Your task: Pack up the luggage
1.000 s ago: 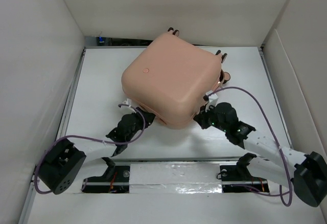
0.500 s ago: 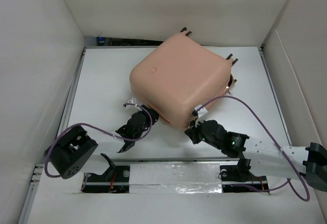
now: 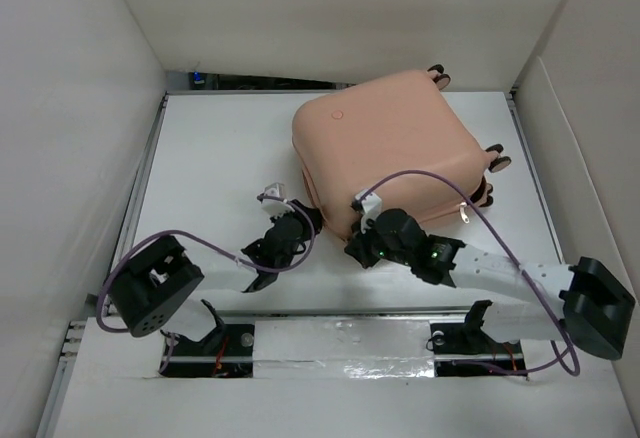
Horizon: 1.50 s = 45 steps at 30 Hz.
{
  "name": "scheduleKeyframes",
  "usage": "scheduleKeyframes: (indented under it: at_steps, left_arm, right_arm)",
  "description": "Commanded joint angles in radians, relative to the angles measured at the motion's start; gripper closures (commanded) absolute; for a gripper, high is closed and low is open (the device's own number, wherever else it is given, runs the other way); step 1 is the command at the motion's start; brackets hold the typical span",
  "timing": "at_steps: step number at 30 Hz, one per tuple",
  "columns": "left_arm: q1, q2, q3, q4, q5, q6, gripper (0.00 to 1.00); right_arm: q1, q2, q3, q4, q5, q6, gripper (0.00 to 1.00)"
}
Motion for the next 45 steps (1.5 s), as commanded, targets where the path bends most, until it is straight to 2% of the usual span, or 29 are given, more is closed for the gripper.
scheduleKeyframes:
  at_steps: [1, 4, 5, 6, 7, 8, 10, 12, 13, 14, 15, 16, 17, 18, 19, 20, 22, 28, 31, 34, 38, 40, 41, 42, 45]
  left_arm:
    - [-0.105, -0.093, -0.019, 0.130, 0.210, -0.031, 1.00]
    - [-0.073, -0.111, -0.048, 0.113, 0.199, -0.032, 1.00]
    - [-0.059, -0.118, -0.061, 0.122, 0.208, -0.031, 1.00]
    - [-0.047, -0.127, -0.064, 0.121, 0.210, -0.029, 1.00]
    - [-0.019, -0.128, -0.065, 0.116, 0.211, -0.021, 1.00]
    - [-0.004, -0.131, -0.068, 0.113, 0.223, -0.014, 1.00]
    - [0.039, -0.144, -0.068, 0.101, 0.236, 0.002, 1.00]
    - [0.080, -0.171, -0.059, 0.043, 0.263, 0.025, 1.00]
    - [0.102, -0.185, -0.053, 0.009, 0.269, 0.028, 1.00]
    - [0.157, -0.197, -0.045, -0.032, 0.297, 0.041, 0.97]
    - [0.189, -0.210, -0.039, -0.054, 0.320, 0.052, 0.88]
    - [0.221, -0.208, -0.027, -0.078, 0.347, 0.058, 0.78]
    - [0.276, -0.201, -0.004, -0.101, 0.415, 0.069, 0.54]
    - [0.298, -0.173, 0.013, -0.112, 0.447, 0.093, 0.46]
    - [0.312, -0.156, 0.031, -0.126, 0.476, 0.107, 0.43]
    - [0.312, -0.135, 0.071, -0.150, 0.527, 0.120, 0.41]
    - [0.335, -0.072, 0.108, -0.167, 0.552, 0.149, 0.41]
    - [0.355, 0.060, 0.206, -0.161, 0.601, 0.181, 0.42]
    - [0.364, 0.109, 0.245, -0.198, 0.596, 0.177, 0.49]
    - [0.364, 0.143, 0.241, -0.172, 0.572, 0.152, 0.54]
    - [0.389, 0.171, 0.241, -0.152, 0.575, 0.140, 0.61]
    - [0.410, 0.175, 0.232, -0.126, 0.592, 0.132, 0.58]
    - [0.410, 0.178, 0.231, -0.093, 0.624, 0.132, 0.48]
    - [0.410, 0.192, 0.243, -0.097, 0.630, 0.132, 0.44]
    - [0.410, 0.217, 0.269, -0.077, 0.645, 0.141, 0.38]
  right_arm:
    - [0.048, 0.087, 0.143, 0.254, -0.206, -0.012, 1.00]
    - [0.134, 0.155, 0.132, 0.314, -0.280, 0.028, 0.98]
    - [0.134, 0.154, 0.122, 0.290, -0.225, 0.031, 0.82]
    - [0.121, 0.141, 0.108, 0.235, -0.176, 0.045, 0.60]
    - [0.101, 0.094, 0.088, 0.214, -0.142, 0.048, 0.26]
    - [0.076, 0.063, 0.071, 0.188, -0.115, 0.050, 0.17]
    - [-0.006, -0.036, 0.031, 0.087, -0.101, 0.048, 0.11]
    - [-0.054, -0.102, 0.002, -0.023, -0.075, 0.062, 0.12]
    - [-0.092, -0.135, -0.015, -0.069, -0.058, 0.077, 0.18]
    - [-0.109, -0.202, -0.036, -0.088, -0.029, 0.094, 0.21]
    - [-0.125, -0.239, -0.064, -0.103, -0.012, 0.134, 0.27]
    - [-0.139, -0.274, -0.123, -0.105, 0.004, 0.154, 0.44]
    - [-0.175, -0.332, -0.148, -0.109, 0.049, 0.178, 0.51]
    - [-0.198, -0.356, -0.165, -0.141, 0.068, 0.224, 0.59]
    - [-0.223, -0.379, -0.194, -0.157, 0.085, 0.247, 0.80]
    - [-0.273, -0.400, -0.207, -0.172, 0.123, 0.267, 0.89]
    - [-0.323, -0.471, -0.227, -0.211, 0.160, 0.315, 0.98]
    - [-0.547, -0.690, -0.267, -0.295, 0.237, 0.338, 0.96]
    - [-0.655, -0.744, -0.273, -0.293, 0.238, 0.334, 0.92]
    - [-0.732, -0.727, -0.259, -0.269, 0.225, 0.312, 0.87]
    - [-0.878, -0.657, -0.231, -0.220, 0.115, 0.262, 0.87]
    - [-0.918, -0.640, -0.228, -0.197, 0.059, 0.228, 0.87]
    - [-0.950, -0.630, -0.233, -0.177, 0.004, 0.219, 0.87]
    - [-0.962, -0.612, -0.234, -0.175, -0.034, 0.209, 0.87]
    - [-0.981, -0.598, -0.265, -0.156, -0.072, 0.209, 0.87]
